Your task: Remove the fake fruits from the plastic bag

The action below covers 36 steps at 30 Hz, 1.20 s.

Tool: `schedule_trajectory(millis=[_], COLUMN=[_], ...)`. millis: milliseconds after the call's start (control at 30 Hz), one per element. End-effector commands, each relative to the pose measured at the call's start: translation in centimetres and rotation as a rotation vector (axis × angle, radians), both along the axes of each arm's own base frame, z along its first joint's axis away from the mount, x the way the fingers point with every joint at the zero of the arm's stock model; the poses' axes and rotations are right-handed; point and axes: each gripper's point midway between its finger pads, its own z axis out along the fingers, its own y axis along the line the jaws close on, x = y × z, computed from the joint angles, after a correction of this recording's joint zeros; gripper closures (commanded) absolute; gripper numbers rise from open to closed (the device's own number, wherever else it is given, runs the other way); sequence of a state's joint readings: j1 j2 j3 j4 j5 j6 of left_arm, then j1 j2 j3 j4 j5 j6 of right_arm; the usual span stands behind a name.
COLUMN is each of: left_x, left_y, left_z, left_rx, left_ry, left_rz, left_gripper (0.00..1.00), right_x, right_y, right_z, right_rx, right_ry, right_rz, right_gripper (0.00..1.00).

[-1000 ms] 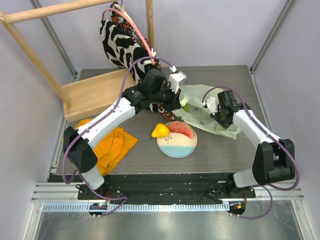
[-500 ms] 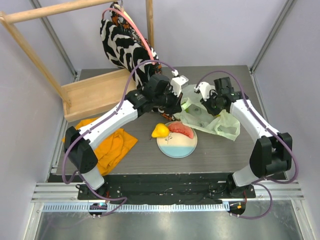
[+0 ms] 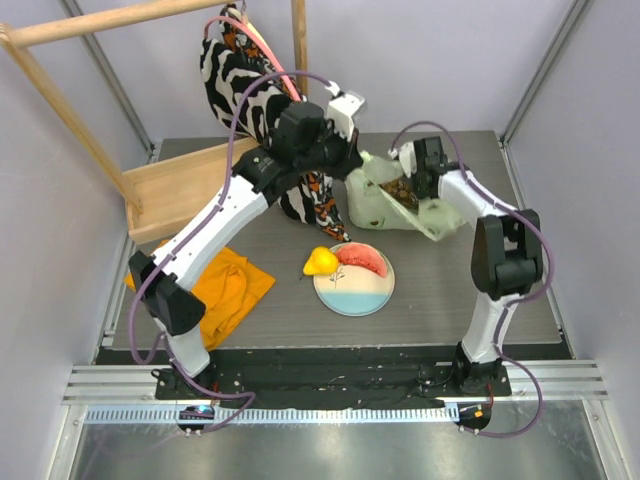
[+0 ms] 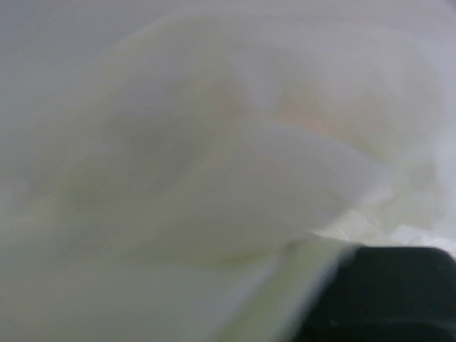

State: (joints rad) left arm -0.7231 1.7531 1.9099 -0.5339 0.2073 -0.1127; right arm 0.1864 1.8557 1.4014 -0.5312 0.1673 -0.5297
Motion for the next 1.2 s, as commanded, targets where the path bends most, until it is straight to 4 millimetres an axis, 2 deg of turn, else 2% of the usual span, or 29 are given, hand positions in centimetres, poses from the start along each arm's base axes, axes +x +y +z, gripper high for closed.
schedule_trajectory(millis=[0,33,67,133,167,233,267,333,367,400,433,467,500,533,567,600,667,733,833,933,1000,1033,1133,1167], left_x=[4.7,4.8,5.3,5.5,5.3,4.7,4.4,2.8,2.3,0.9,0.0,-0.7,-2.0,-2.7,-3.5,-4.0,-4.7,-4.9,-4.8,-4.1,-3.9,-3.8,-3.7,-3.7], left_y=[1.5,1.5,1.5,1.6,1.4,1.4,1.3,1.6,1.6,2.0,2.2,2.4,2.8,2.9,3.0,3.2,2.9,2.6,1.9,1.4,1.0,0.8,0.4,0.3], left_z=[5.3,7.1,7.2,9.1,9.3,9.7,9.4,8.9,6.8,6.0,4.9,0.7,0.3,-1.0,-4.0,-4.1,-5.0,-5.6,-5.1,-3.8,-3.5,-2.7,-2.4,-2.3], left_rx=[-0.066,-0.086,-0.074,-0.095,-0.099,-0.107,-0.103,-0.098,-0.071,-0.066,-0.053,-0.003,-0.01,-0.01,0.017,0.01,-0.004,-0.009,-0.018,-0.043,-0.056,-0.07,-0.078,-0.08], left_ry=[-0.163,-0.205,-0.226,-0.265,-0.267,-0.268,-0.253,-0.222,-0.174,-0.14,-0.108,-0.019,0.005,0.048,0.11,0.116,0.155,0.18,0.171,0.153,0.156,0.144,0.147,0.144], left_rz=[0.084,0.084,0.083,0.084,0.071,0.05,0.037,-0.006,-0.021,-0.052,-0.069,-0.079,-0.099,-0.103,-0.111,-0.108,-0.104,-0.105,-0.116,-0.111,-0.112,-0.117,-0.122,-0.123], left_gripper=[1.0,1.0,1.0,1.0,1.0,1.0,1.0,1.0,1.0,1.0,1.0,1.0,1.0,1.0,1.0,1.0,1.0,1.0,1.0,1.0,1.0,1.0,1.0,1.0], right_x=[10.6,11.3,12.2,12.3,11.9,10.8,8.8,6.5,4.0,1.8,0.2,-3.2,-4.7,-6.1,-8.1,-8.9,-9.6,-8.9,-7.7,-6.7,-6.0,-5.4,-3.9,-3.3], right_y=[-5.7,-6.4,-7.5,-8.6,-8.9,-9.3,-9.0,-7.6,-7.2,-6.5,-5.4,-5.2,-4.3,-3.6,-3.4,-3.1,-2.2,-1.7,-0.6,0.8,1.7,2.2,3.4,3.6], right_z=[11.9,12.9,15.8,17.8,18.9,19.1,19.1,17.9,13.9,14.8,13.3,10.7,9.3,7.8,5.2,5.1,4.6,5.7,7.3,7.6,7.4,7.7,6.8,5.8], right_rx=[-0.107,-0.122,-0.136,-0.143,-0.137,-0.136,-0.119,-0.047,-0.044,-0.016,0.013,0.018,0.025,0.035,0.021,0.021,0.045,0.075,0.121,0.159,0.185,0.196,0.199,0.194], right_ry=[-0.455,-0.485,-0.555,-0.604,-0.623,-0.617,-0.6,-0.551,-0.437,-0.444,-0.403,-0.331,-0.292,-0.249,-0.18,-0.179,-0.16,-0.182,-0.198,-0.175,-0.169,-0.178,-0.171,-0.156], right_rz=[-0.237,-0.248,-0.264,-0.285,-0.288,-0.297,-0.284,-0.248,-0.234,-0.22,-0.186,-0.17,-0.137,-0.101,-0.08,-0.066,-0.04,-0.041,-0.016,0.024,0.047,0.053,0.059,0.061], right_gripper=[0.75,0.75,0.75,0.75,0.75,0.75,0.75,0.75,0.75,0.75,0.75,0.74,0.74,0.74,0.74,0.74,0.73,0.73,0.74,0.74,0.74,0.75,0.76,0.76])
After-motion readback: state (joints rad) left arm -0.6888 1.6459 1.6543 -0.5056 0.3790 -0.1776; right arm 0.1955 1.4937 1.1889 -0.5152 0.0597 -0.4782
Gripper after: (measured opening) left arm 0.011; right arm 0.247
